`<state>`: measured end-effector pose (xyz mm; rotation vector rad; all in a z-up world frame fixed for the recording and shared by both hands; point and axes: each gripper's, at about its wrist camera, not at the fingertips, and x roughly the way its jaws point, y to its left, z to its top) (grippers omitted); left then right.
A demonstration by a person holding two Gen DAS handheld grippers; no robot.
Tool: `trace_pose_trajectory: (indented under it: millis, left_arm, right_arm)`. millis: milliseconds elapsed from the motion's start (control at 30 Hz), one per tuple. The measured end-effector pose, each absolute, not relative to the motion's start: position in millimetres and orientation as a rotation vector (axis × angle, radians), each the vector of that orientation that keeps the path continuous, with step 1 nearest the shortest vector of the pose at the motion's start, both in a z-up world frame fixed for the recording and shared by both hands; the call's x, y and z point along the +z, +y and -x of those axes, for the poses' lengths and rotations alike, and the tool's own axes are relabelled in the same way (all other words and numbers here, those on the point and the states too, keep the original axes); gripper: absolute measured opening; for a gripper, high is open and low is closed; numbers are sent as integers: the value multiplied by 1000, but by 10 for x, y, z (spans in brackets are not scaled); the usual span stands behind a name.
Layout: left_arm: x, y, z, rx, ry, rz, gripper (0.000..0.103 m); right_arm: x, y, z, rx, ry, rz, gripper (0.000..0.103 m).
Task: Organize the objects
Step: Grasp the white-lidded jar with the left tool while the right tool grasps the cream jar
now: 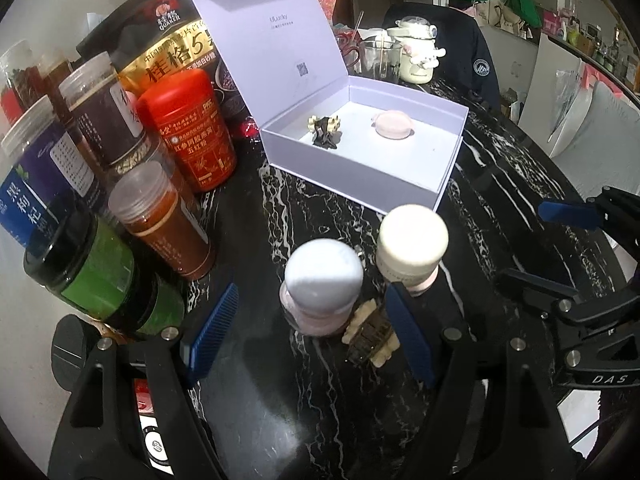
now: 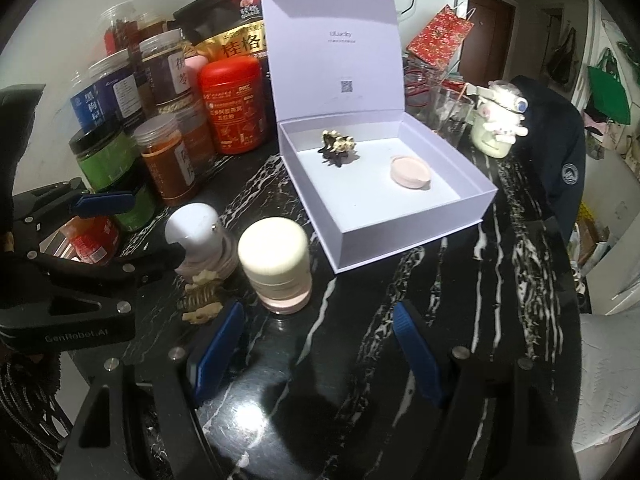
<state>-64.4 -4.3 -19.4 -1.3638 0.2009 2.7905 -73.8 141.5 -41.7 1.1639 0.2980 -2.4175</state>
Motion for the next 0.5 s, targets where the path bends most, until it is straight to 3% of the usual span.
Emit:
trace_pose_trajectory:
  millis: [500]
  left_arm:
    - [-402, -139, 664, 2740, 115, 1369, 75]
  right_arm:
    - [-637, 1316, 856, -2364, 229, -1136, 78]
